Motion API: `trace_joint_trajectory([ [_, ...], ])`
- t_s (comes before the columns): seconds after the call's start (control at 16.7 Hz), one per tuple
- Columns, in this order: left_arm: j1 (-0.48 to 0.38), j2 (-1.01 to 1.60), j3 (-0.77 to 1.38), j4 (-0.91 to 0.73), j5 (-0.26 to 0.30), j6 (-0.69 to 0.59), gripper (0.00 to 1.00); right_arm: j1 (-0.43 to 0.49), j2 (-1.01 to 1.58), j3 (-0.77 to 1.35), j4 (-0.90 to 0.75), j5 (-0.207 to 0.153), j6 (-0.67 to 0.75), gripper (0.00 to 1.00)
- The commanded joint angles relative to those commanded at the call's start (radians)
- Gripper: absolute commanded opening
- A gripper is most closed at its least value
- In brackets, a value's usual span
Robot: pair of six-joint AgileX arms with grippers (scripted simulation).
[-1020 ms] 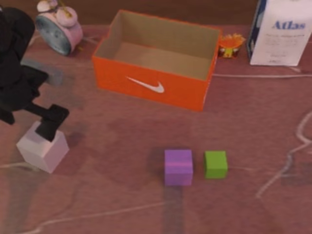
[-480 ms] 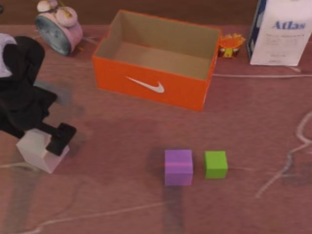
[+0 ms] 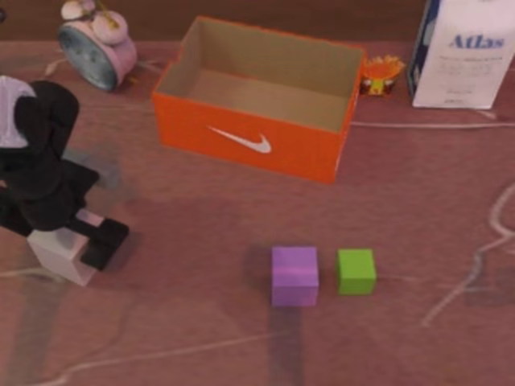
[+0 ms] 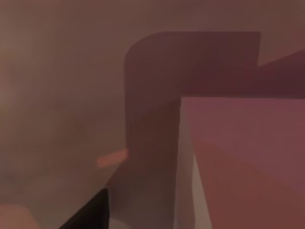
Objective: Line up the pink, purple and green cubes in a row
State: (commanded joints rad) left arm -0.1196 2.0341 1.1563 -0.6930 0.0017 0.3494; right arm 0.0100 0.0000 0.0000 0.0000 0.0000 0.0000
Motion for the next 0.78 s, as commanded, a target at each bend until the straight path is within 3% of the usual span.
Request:
trace_joint_trajectory([
  [0.78, 0.0, 0.0, 0.0, 0.0, 0.0, 0.0, 0.02, 0.0, 0.0, 0.0, 0.0, 0.0, 0.0, 1.0],
])
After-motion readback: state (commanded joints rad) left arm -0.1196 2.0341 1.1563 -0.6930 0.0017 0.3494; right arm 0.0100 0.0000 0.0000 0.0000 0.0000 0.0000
